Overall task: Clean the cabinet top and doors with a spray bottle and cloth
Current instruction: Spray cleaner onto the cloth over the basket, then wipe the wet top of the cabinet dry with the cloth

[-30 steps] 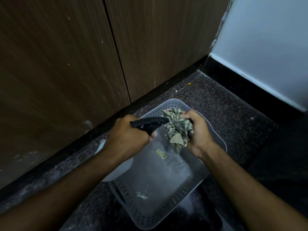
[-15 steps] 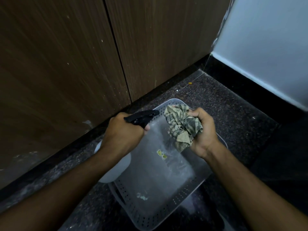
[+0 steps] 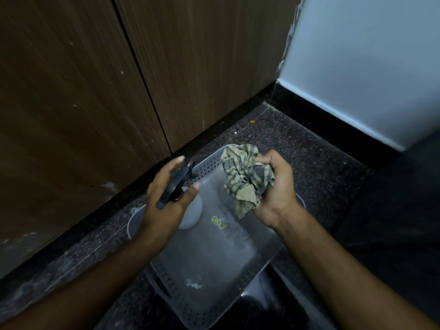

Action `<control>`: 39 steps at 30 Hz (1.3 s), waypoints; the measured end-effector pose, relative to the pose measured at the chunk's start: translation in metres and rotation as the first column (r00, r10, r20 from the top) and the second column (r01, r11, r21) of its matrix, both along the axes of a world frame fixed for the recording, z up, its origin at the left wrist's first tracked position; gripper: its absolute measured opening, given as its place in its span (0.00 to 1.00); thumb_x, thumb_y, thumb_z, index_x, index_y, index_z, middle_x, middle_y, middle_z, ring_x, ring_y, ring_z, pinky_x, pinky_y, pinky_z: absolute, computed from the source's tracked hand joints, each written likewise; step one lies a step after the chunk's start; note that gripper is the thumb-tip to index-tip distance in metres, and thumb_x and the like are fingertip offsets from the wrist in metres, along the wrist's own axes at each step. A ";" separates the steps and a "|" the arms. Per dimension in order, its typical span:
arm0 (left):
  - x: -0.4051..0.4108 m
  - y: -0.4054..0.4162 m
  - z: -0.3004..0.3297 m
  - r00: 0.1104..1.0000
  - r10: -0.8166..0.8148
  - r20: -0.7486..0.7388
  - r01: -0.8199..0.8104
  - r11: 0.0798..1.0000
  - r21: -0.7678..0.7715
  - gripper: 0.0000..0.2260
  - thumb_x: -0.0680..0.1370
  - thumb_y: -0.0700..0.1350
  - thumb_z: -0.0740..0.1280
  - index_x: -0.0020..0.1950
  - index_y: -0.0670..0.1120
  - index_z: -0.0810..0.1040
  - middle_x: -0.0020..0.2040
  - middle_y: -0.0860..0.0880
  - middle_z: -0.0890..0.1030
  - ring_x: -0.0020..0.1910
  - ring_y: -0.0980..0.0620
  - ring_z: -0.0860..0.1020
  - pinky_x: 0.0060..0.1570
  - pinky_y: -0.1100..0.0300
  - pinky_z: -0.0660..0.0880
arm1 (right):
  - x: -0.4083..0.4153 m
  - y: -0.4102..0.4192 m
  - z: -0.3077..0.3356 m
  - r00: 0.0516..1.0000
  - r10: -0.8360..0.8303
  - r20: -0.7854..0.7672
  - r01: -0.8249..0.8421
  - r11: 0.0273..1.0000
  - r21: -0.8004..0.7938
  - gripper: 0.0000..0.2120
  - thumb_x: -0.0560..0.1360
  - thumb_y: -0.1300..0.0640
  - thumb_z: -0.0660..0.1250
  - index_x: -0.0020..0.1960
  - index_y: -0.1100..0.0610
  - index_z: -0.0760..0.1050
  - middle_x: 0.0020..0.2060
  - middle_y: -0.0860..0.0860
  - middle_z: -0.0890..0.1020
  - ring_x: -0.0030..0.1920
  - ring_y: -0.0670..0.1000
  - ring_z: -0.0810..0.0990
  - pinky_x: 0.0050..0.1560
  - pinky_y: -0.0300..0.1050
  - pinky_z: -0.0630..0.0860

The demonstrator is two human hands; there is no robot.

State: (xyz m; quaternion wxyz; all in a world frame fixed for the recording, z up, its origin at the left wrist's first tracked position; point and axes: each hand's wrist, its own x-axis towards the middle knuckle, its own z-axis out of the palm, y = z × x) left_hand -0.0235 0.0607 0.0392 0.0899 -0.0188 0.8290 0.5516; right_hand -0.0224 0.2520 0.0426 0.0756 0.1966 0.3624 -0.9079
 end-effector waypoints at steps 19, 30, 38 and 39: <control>0.042 0.092 0.216 0.914 -0.400 0.062 0.371 0.890 0.267 0.05 0.71 0.42 0.63 0.36 0.45 0.76 0.32 0.46 0.71 0.31 0.50 0.67 0.31 0.57 0.61 | 0.053 0.058 0.236 0.961 -0.181 -0.209 0.257 0.861 0.438 0.11 0.65 0.55 0.62 0.46 0.58 0.71 0.37 0.59 0.72 0.36 0.57 0.71 0.38 0.49 0.71; 0.125 0.181 0.272 0.911 -0.409 -0.052 0.389 0.810 0.438 0.11 0.79 0.38 0.62 0.52 0.50 0.82 0.44 0.55 0.83 0.41 0.59 0.78 0.34 0.70 0.71 | 0.181 0.162 0.336 0.930 -0.363 -0.059 0.203 0.371 0.906 0.08 0.73 0.53 0.64 0.39 0.56 0.70 0.33 0.54 0.73 0.34 0.52 0.72 0.38 0.48 0.68; 0.116 0.231 0.275 0.882 -0.434 -0.185 0.471 0.833 0.291 0.13 0.77 0.37 0.63 0.50 0.54 0.82 0.52 0.55 0.81 0.47 0.66 0.78 0.50 0.68 0.74 | 0.190 0.203 0.330 0.951 -0.288 -0.117 0.020 -0.319 0.948 0.12 0.69 0.50 0.73 0.50 0.52 0.84 0.50 0.49 0.78 0.48 0.49 0.78 0.48 0.42 0.73; 0.108 0.240 0.275 0.865 -0.446 -0.229 0.494 0.837 0.235 0.14 0.77 0.37 0.63 0.51 0.55 0.81 0.53 0.56 0.79 0.47 0.67 0.77 0.50 0.72 0.73 | 0.190 0.208 0.325 0.959 -0.269 -0.092 -0.014 -0.366 0.930 0.14 0.69 0.51 0.73 0.54 0.51 0.83 0.52 0.50 0.77 0.51 0.51 0.78 0.51 0.43 0.74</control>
